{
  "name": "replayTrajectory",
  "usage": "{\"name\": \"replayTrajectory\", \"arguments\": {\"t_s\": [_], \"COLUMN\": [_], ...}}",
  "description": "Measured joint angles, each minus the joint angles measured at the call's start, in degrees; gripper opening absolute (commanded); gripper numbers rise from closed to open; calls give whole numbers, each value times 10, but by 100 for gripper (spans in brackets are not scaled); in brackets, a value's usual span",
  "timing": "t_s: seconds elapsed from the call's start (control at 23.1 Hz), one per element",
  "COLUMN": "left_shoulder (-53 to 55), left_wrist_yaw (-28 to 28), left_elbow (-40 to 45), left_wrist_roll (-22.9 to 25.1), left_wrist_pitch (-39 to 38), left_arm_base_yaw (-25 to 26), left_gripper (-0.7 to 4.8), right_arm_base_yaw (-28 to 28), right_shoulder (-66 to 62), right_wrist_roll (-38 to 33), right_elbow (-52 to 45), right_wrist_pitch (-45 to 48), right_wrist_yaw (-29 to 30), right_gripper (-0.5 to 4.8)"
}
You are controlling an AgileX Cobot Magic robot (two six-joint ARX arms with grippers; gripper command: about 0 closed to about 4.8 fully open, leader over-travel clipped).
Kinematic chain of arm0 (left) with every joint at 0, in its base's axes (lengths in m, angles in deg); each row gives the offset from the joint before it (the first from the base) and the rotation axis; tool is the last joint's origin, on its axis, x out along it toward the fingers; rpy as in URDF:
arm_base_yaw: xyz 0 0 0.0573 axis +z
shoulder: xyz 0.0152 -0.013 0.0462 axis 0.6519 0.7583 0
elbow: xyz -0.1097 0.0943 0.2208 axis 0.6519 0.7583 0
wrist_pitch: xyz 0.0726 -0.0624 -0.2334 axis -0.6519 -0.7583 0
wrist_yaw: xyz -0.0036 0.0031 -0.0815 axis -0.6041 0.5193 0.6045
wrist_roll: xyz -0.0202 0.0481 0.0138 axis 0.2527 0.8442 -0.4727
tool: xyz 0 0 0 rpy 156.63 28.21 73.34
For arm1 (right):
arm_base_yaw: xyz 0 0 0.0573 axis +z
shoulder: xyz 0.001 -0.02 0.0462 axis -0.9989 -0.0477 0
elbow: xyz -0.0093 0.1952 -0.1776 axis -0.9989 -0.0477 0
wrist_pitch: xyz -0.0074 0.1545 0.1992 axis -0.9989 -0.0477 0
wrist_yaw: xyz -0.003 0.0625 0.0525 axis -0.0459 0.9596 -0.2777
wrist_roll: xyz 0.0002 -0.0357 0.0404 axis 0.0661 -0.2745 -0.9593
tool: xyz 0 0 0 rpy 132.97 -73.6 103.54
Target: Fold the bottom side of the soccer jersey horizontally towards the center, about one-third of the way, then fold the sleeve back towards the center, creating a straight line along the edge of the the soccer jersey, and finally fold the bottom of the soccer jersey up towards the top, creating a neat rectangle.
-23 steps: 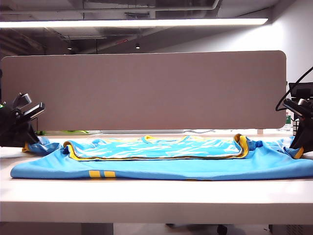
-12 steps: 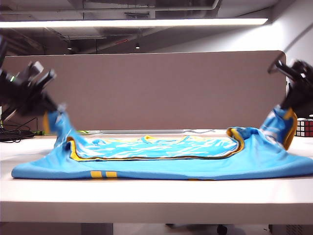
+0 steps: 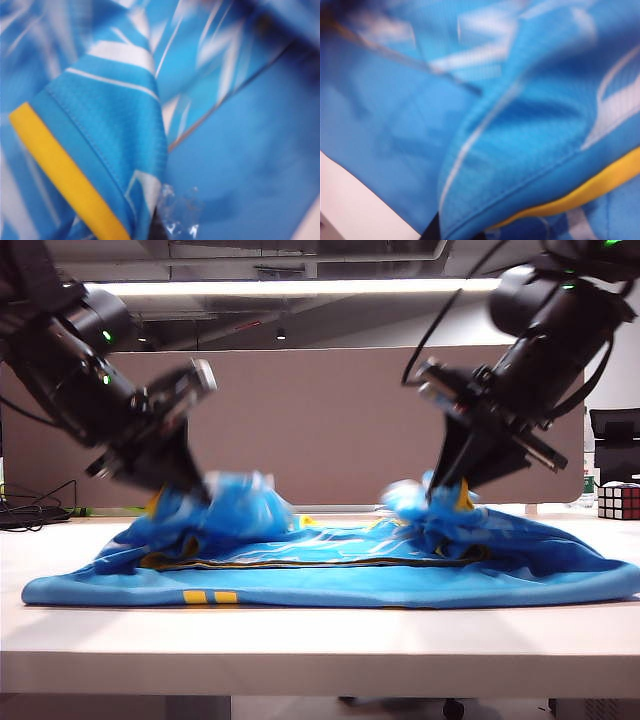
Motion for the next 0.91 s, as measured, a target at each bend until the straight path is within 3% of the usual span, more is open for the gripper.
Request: {"name": "replayTrajectory", "arguments": {"t_s": [0.09,0.13,0.17,0.3,0.61,0.91], "left_shoulder": [0,0,-1,-17,-125,-184], "left_wrist_yaw": [-86,-105,-125,-132,-117,-113], "left_elbow": [0,0,0,0,0,2], "left_wrist_roll": [31,36,36,29,-12,-62], "left_wrist_pitch": [-49,-56,-61,-61,-76,-188], "left_arm_base_yaw": [-14,-14,-8,4,36,136], "left_gripper": [74,156,194,254,256,256], "right_arm_base_yaw": [18,19,18,6,-35,-136], "right_shoulder": [0,0,0,4,100,184], "right_wrist_roll": [13,15,15,13,13,13], "right_elbow": [-7,-9,-10,-6,-1,-25], "right_wrist_pitch": [-22,-23,-27,-34,-48,-104], "right_wrist_yaw": [-34,-38,-41,-40,-41,-59], "right_gripper": [116,215,249,258,257,274]}}
